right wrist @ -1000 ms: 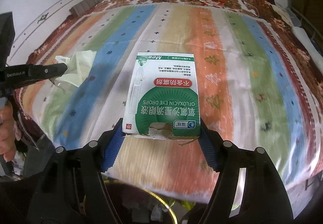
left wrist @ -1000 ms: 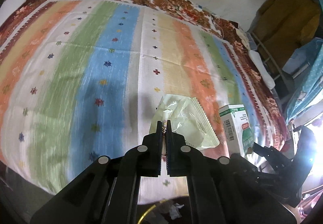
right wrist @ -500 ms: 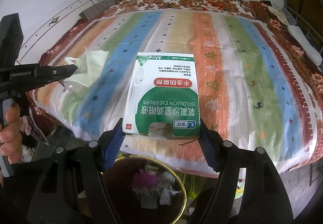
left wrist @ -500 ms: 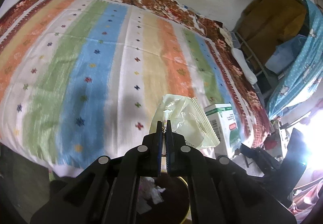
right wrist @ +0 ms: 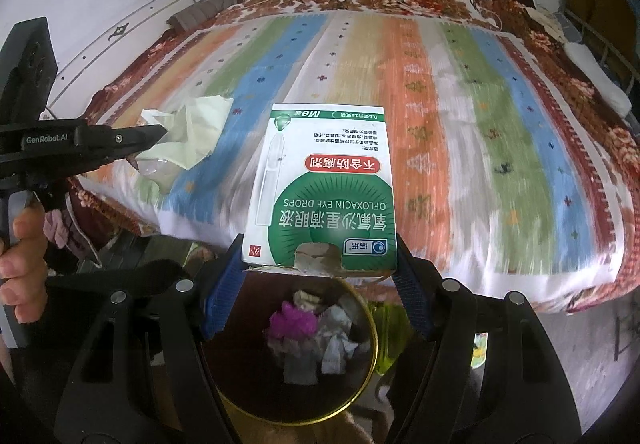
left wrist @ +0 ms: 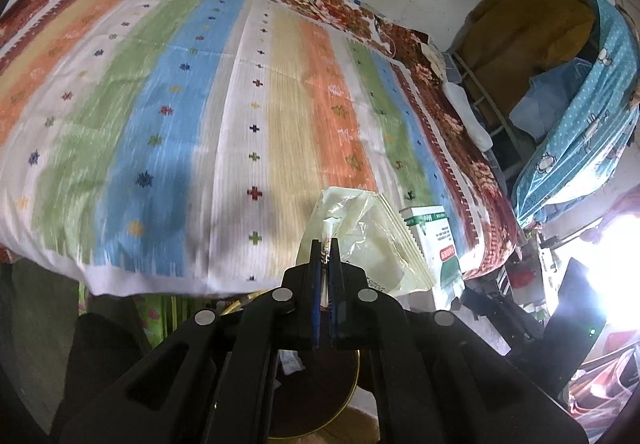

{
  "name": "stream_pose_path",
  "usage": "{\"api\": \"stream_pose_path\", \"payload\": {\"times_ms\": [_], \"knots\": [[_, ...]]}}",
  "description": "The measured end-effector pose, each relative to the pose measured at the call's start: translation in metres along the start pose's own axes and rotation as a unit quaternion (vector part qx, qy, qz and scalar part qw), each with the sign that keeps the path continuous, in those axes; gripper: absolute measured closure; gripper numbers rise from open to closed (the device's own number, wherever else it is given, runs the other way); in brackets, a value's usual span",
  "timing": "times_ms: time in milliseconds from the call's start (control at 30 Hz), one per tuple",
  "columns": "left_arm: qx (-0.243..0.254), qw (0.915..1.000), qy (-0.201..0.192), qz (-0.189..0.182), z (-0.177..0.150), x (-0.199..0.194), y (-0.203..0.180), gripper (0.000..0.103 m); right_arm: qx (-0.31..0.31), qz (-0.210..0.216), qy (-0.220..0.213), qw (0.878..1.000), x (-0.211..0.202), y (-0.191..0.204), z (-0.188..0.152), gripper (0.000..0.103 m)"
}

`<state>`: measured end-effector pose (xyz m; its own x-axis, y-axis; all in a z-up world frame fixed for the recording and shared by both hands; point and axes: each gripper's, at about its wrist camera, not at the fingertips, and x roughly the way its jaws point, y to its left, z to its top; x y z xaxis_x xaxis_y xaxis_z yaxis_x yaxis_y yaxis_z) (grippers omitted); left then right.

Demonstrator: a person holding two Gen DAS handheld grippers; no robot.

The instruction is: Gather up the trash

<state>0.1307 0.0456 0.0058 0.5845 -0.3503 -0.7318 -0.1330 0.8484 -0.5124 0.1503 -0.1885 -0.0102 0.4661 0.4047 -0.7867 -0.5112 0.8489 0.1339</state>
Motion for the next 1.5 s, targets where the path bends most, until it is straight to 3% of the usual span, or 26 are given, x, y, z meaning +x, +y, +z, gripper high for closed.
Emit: {"api": "stream_pose_path", "payload": {"times_ms": [200,667,967,1167,1233,1267,1300,1333,1500], "knots": [[-0.002,1.0,0.003,0.004,-0.015,-0.002,0.001,0.101,-0.006,-0.005,0.018,1.0,0.0,0.004,-0.023,0.038],[0.019,0.9962,0.056,0.064,-0.066,0.024,0.003,0.101,-0.011,-0.017,0.096,0.995,0.024,0.012,-0.077,0.037],[0.011,0.9833,0.119,0.137,-0.095,0.065,0.017,0.101,-0.002,-0.006,0.187,0.982,0.062,0.018,-0.11,0.037],[-0.014,0.9767,0.149,0.154,-0.097,0.088,0.032,0.101,0.014,-0.006,0.229,0.973,0.088,0.014,-0.117,0.037],[-0.016,0.9748,0.156,0.158,-0.096,0.097,0.033,0.098,0.022,-0.008,0.24,0.97,0.096,0.011,-0.117,0.035],[-0.019,0.9749,0.16,0.154,-0.094,0.102,0.033,0.089,0.025,-0.008,0.247,0.969,0.101,0.009,-0.118,0.033],[-0.023,0.9756,0.163,0.145,-0.092,0.105,0.033,0.068,0.032,-0.007,0.254,0.967,0.106,0.007,-0.118,0.025],[-0.024,0.976,0.166,0.139,-0.09,0.109,0.032,0.059,0.035,-0.006,0.255,0.966,0.107,0.006,-0.119,0.021],[-0.019,0.9805,0.153,0.122,-0.083,0.108,0.022,0.052,0.03,-0.002,0.241,0.97,0.101,0.008,-0.115,0.018]]}}
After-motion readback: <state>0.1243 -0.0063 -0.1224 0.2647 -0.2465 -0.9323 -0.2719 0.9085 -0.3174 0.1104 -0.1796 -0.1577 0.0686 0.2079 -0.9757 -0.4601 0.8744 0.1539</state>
